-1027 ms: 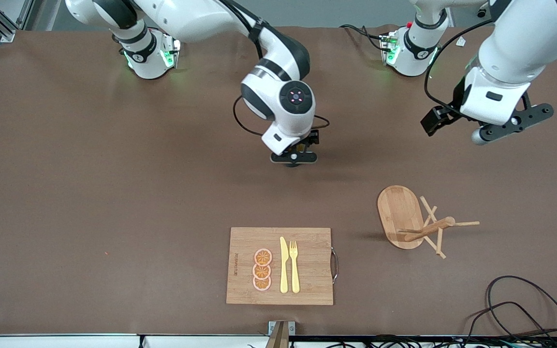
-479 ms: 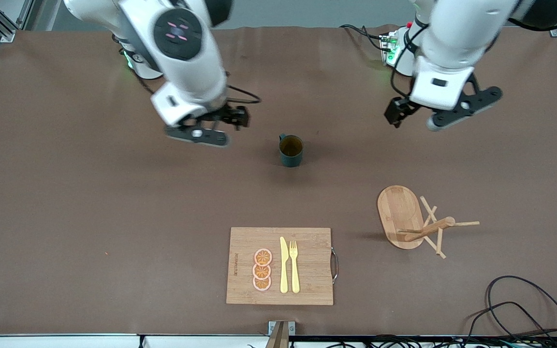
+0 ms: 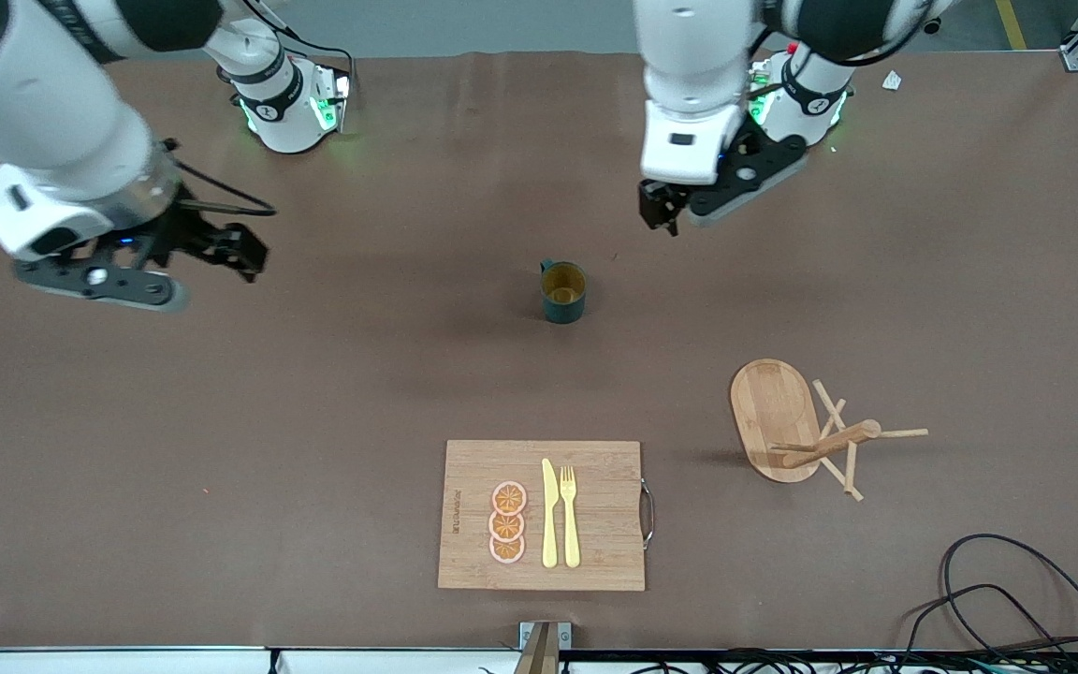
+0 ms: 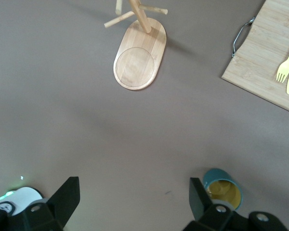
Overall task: Pass cup and hang on rack
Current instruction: 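Set the mug down, open the right gripper and withdraw it, then lower the left gripper and grasp the teal mug by its handle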
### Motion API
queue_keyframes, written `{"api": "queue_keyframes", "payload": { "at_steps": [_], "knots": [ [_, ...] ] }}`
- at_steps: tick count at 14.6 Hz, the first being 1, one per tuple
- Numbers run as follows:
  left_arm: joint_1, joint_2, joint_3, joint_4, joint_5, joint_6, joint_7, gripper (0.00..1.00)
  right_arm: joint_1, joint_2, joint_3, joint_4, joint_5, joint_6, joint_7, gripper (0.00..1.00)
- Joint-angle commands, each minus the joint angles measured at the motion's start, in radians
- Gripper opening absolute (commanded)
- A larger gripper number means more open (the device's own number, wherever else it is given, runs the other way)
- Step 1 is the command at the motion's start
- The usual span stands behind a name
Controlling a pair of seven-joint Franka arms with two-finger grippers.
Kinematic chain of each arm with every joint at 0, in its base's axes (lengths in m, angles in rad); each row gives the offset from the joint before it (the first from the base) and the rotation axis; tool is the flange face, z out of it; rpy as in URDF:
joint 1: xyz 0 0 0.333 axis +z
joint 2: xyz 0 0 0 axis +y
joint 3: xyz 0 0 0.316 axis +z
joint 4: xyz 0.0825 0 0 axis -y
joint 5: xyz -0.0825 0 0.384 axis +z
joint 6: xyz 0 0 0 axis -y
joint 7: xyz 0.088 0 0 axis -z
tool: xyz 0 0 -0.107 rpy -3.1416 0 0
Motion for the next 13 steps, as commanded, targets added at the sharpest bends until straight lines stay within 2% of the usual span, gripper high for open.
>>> {"api": "queue_keyframes", "payload": {
  "at_steps": [1,4,6,9,11,13],
  "knots": [
    [-0.151,0.089,0.002,0.018,0.112,0.004,-0.184,1.00,-0.129,-0.050,0.020,-0.049,-0.016,0.013,-0.140,1.00],
    [-0.280,0.200,0.002,0.018,0.226,0.006,-0.400,1.00,-0.201,-0.073,0.020,-0.070,-0.012,0.013,-0.208,1.00],
    [-0.352,0.273,0.002,0.020,0.296,0.015,-0.520,1.00,-0.246,-0.098,0.022,-0.140,0.004,0.036,-0.227,1.00],
    [-0.430,0.396,0.003,0.018,0.420,0.020,-0.686,1.00,-0.275,-0.139,0.017,-0.228,0.025,0.132,-0.259,1.00],
    [-0.475,0.487,0.003,0.018,0.494,0.020,-0.784,1.00,-0.292,-0.208,0.014,-0.359,0.028,0.241,-0.288,1.00],
    [-0.507,0.568,0.006,0.018,0.566,0.020,-0.873,1.00,-0.313,-0.237,0.014,-0.414,0.059,0.294,-0.318,1.00]
  ]
}}
